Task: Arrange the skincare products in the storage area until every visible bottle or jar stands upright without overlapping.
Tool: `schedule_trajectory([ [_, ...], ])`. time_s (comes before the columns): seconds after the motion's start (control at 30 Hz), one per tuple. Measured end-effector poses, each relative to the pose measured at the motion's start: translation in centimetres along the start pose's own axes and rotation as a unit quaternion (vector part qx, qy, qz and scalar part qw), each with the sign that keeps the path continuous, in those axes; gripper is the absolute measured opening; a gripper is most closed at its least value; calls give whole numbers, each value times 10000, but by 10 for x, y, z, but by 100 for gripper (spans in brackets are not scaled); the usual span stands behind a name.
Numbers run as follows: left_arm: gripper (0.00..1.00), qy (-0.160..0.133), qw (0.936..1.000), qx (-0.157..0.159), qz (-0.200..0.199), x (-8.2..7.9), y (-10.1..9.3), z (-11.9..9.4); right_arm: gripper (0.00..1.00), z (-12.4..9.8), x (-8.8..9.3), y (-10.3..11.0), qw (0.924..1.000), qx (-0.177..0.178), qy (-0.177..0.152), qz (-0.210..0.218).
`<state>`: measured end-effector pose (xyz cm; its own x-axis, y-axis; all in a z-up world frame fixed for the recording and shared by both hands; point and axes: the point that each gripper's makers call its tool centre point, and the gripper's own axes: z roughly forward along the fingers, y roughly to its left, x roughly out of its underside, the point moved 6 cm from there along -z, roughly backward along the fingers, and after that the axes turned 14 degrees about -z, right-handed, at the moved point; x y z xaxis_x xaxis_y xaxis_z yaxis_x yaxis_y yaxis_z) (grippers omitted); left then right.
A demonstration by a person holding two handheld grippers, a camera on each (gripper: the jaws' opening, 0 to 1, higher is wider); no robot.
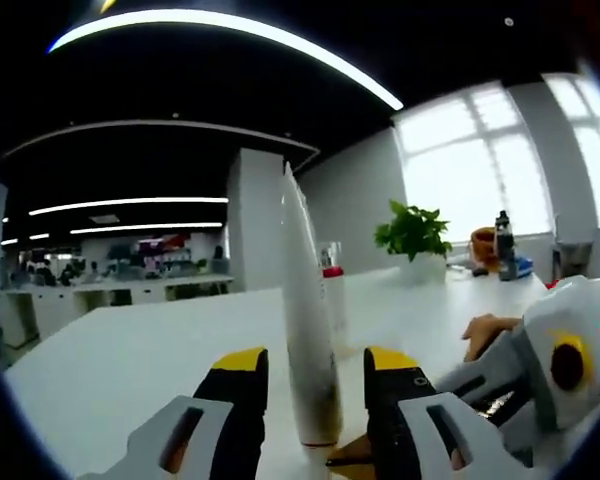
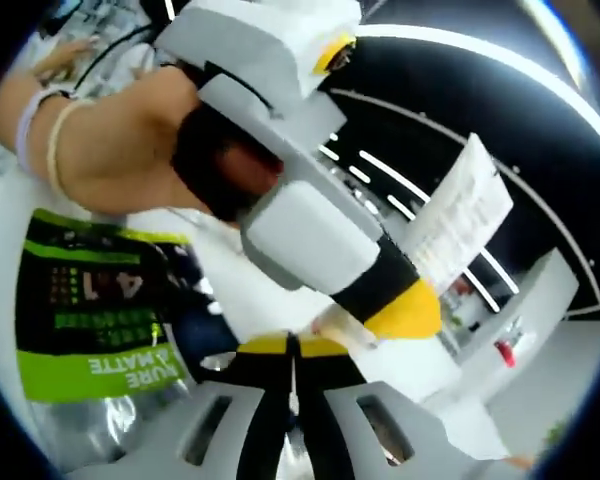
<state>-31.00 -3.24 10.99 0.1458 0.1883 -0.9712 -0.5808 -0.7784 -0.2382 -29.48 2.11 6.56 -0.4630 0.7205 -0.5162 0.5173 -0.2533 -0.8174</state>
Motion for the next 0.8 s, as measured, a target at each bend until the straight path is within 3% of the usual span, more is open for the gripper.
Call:
schedule_trajectory([
  [0.4, 41, -153, 9997, -104, -166, -5, 5, -3, 0, -4, 19, -17, 9972, 344, 473, 458],
  [0.5, 41, -265, 9994, -120, -192, -9, 5, -7, 0, -7, 0, -2, 9956, -177, -197, 898],
  [0.57, 41, -551, 9980, 141, -270, -17, 0, -10, 0, -7, -5, 2, 9955, -241, -164, 906],
  [0.63, 45, -1021, 9935, 380, -323, -29, -8, -16, 0, 1, -11, 7, 9952, -379, -157, 887],
  [0.7, 47, -1341, 9905, 289, -68, -35, -12, -26, 0, 11, -14, 10, 9945, -479, -68, 932],
  [0.8, 48, -1462, 9892, 30, 125, -38, -8, -31, 0, 19, -12, 9, 9943, -433, 142, 966],
])
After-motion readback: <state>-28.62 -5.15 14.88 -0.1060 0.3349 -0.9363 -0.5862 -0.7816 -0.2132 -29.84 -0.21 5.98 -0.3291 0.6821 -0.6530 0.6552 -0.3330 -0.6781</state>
